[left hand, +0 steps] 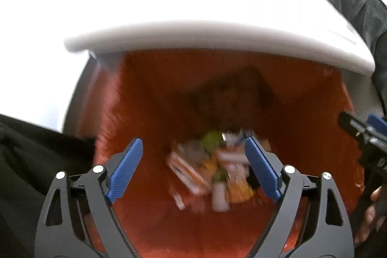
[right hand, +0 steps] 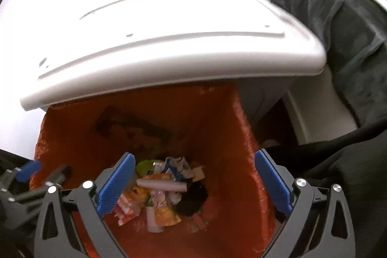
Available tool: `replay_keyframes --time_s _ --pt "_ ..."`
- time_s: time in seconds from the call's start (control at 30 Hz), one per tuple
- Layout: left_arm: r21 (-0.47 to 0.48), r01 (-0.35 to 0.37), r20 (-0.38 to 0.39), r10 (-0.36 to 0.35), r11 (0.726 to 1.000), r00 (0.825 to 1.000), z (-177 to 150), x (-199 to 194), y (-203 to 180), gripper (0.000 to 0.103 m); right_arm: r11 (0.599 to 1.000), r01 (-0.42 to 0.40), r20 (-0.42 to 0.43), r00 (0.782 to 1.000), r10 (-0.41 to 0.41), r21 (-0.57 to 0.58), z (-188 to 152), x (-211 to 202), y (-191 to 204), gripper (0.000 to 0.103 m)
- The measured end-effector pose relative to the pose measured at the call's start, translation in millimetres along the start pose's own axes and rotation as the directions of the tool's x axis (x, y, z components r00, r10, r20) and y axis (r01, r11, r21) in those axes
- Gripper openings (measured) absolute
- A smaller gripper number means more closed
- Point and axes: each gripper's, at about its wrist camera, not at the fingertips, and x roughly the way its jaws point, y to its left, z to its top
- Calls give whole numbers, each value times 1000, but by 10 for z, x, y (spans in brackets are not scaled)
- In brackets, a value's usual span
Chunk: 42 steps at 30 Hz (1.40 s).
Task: Collect trash
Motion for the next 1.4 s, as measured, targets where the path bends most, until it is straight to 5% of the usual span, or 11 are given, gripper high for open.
replay_keyframes --time_s 0.17,0.5,1.4 --pt "11 -7 154 6 1000 988 130 -283 -4 91 999 35 38 999 -34 -31 -4 -38 44 97" --pt "3 31 210 -31 1000 977 201 -469 76 91 997 59 109 993 -54 -40 13 -157 71 98" --pt "19 74 166 -76 997 983 214 -467 80 91 995 68 158 986 -56 -69 18 -246 174 98"
